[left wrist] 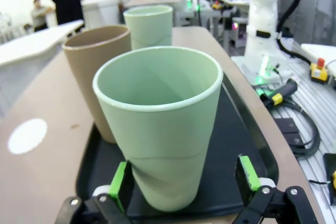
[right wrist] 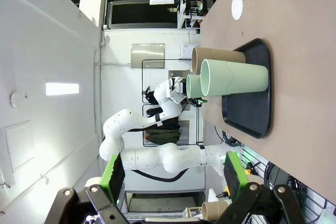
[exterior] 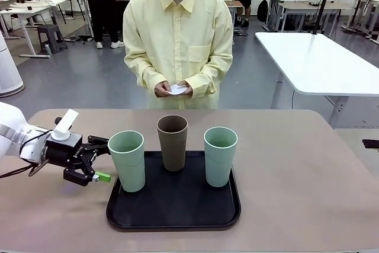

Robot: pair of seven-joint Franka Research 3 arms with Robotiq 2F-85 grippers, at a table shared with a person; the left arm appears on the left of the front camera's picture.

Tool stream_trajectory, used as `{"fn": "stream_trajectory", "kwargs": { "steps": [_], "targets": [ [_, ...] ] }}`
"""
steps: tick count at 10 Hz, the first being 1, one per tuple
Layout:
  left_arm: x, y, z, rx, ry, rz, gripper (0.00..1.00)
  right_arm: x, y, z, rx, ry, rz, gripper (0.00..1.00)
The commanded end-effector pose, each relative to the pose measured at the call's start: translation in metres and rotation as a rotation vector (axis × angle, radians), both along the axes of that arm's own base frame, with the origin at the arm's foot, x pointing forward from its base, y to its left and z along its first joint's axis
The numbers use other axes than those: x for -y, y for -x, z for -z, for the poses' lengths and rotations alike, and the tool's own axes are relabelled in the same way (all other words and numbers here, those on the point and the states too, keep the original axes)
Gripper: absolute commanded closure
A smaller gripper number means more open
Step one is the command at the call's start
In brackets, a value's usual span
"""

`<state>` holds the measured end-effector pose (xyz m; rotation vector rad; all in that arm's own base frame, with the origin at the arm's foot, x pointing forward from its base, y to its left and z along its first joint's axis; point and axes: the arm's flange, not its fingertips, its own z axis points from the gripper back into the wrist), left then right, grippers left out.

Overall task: Place coasters on the table and set cups on them.
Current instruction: Pick up one Reusable plastic cup and place it on a coaster set by the human.

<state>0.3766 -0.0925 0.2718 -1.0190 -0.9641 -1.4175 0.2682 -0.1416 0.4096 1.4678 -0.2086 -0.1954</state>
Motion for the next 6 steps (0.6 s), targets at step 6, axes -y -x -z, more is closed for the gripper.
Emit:
{"fn": "stream_trajectory", "kwargs": {
  "steps": [6],
  "targets": [
    [0.011,-0.012,0.003,0.037,0.048,-0.030,0.00,0.000,0.000,0.000,0.005,-0.010,-0.002,0.00]
  ]
}}
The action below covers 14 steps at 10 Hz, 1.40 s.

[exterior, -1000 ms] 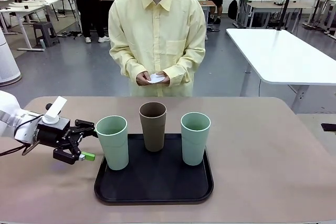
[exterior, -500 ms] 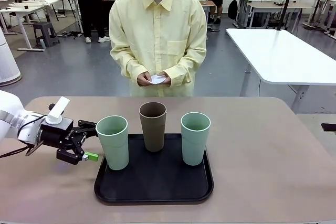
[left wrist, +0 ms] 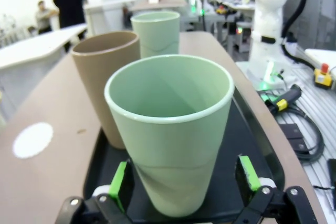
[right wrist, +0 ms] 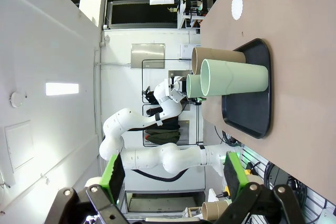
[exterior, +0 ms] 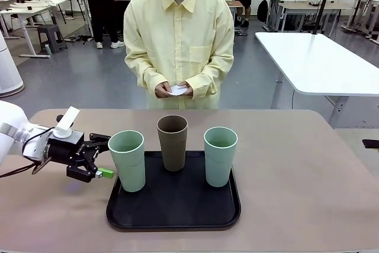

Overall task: Place coasters on the table and set cups on them.
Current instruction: Pick up one Reusable plastic cup and place it on a coaster set by the human.

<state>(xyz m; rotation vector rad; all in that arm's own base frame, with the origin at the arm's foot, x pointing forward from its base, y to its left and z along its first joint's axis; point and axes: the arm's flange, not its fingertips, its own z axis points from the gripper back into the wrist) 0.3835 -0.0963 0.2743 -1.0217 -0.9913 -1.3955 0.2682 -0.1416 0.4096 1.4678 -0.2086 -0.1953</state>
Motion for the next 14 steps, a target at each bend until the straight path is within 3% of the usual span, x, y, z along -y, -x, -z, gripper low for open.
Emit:
{"fn": "stream_trajectory", "kwargs": {
  "steps": [1,6,14],
  "targets": [
    [0.008,-0.008,0.007,0.033,0.022,-0.019,0.00,0.000,0.000,0.000,0.005,-0.010,-0.002,0.00],
    [0.019,-0.013,0.017,-0.004,0.003,-0.008,0.00,0.000,0.000,0.000,0.005,-0.010,-0.002,0.00],
    [0.039,-0.015,0.028,0.003,0.012,0.028,0.00,0.000,0.000,0.000,0.005,-0.010,-0.002,0.00]
  ]
}}
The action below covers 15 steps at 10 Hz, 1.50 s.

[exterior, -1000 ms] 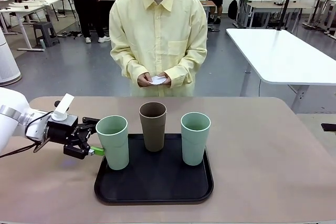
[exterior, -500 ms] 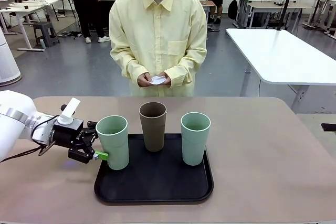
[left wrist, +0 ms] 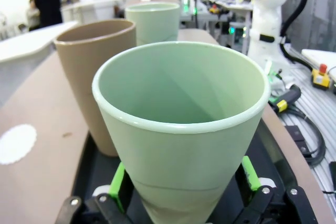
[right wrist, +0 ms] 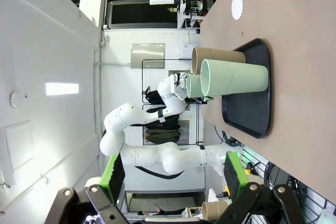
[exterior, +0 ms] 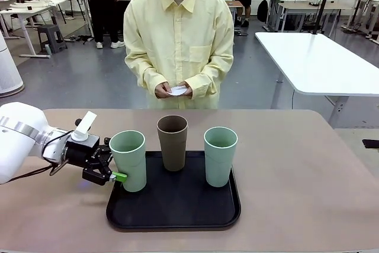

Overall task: Place coasters on the table and set cups on them.
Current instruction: Pick up one Reusable plastic cup and place it on a coaster set by the human.

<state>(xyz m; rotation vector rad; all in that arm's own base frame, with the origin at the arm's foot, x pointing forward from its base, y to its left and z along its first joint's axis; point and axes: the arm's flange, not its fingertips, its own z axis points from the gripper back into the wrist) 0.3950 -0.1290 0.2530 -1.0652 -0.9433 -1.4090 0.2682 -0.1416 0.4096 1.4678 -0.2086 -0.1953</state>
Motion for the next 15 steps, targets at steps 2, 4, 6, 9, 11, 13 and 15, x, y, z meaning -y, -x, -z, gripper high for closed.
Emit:
{"fn": "stream_trajectory", "kwargs": {
  "steps": [2,4,6,9,11,13,15],
  "targets": [
    [0.008,-0.005,0.007,0.044,0.036,-0.007,0.54,0.000,0.000,0.000,0.005,-0.010,-0.002,0.00],
    [0.009,-0.006,0.007,0.032,0.038,-0.007,1.00,0.000,0.000,0.000,0.005,-0.010,-0.002,0.00],
    [0.007,-0.005,0.006,0.026,0.040,-0.007,1.00,0.000,0.000,0.000,0.005,-0.010,-0.002,0.00],
    [0.003,0.000,-0.004,0.029,0.057,-0.005,1.00,0.000,0.000,0.000,0.005,-0.010,-0.002,0.00],
    [0.000,0.019,-0.036,-0.032,0.044,-0.033,0.71,0.000,0.000,0.000,0.005,-0.010,-0.002,0.00],
    [-0.003,0.042,-0.096,-0.042,-0.012,-0.079,0.71,0.000,0.000,0.000,0.005,-0.010,-0.002,0.00],
    [-0.004,0.052,-0.141,-0.071,-0.012,-0.098,0.71,0.000,0.000,0.000,0.005,-0.010,-0.002,0.00]
  ]
}}
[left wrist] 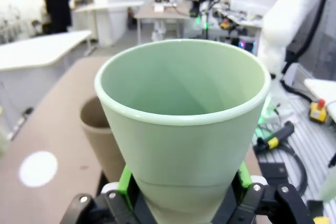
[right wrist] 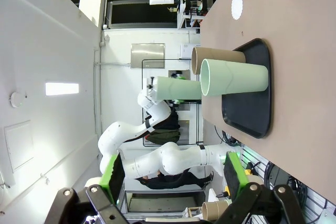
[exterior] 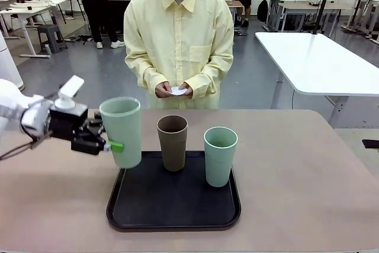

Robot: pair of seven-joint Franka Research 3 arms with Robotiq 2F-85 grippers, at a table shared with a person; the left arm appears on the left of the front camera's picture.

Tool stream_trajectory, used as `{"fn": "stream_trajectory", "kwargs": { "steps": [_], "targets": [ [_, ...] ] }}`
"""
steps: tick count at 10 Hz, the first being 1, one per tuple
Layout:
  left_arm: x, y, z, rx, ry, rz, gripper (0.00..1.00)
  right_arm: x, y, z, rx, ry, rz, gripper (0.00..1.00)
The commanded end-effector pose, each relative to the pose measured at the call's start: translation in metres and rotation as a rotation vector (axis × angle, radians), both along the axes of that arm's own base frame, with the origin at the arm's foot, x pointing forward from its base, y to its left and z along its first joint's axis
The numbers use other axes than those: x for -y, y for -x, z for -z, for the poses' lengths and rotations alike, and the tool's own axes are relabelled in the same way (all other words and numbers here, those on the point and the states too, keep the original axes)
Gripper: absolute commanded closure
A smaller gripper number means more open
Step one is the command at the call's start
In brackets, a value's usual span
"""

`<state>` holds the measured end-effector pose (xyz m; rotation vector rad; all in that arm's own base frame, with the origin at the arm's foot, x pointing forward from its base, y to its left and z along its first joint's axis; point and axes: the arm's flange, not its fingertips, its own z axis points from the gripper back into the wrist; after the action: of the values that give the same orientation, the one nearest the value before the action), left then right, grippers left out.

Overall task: Place coasters on the table and set cups on them.
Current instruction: Pick up one Reusable plastic cup and place it on a coaster set by the human.

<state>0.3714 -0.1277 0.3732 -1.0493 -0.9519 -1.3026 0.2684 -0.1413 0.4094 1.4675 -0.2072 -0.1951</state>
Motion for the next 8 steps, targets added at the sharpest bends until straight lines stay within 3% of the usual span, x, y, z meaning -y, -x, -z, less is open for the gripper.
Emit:
{"fn": "stream_trajectory", "kwargs": {
  "steps": [1,4,5,8],
  "targets": [
    [-0.001,0.029,-0.035,-0.046,-0.024,-0.006,0.71,0.001,0.000,0.000,0.006,-0.010,-0.001,0.00],
    [-0.001,0.030,-0.043,-0.047,-0.001,-0.023,0.71,0.001,0.000,0.000,0.006,-0.010,-0.001,0.00],
    [0.003,0.011,-0.050,-0.037,-0.003,-0.025,0.71,0.001,0.000,0.000,0.006,-0.010,-0.001,0.00],
    [0.003,0.011,-0.050,-0.037,-0.003,-0.025,0.71,0.001,0.000,0.000,0.006,-0.010,-0.001,0.00]
  ]
}}
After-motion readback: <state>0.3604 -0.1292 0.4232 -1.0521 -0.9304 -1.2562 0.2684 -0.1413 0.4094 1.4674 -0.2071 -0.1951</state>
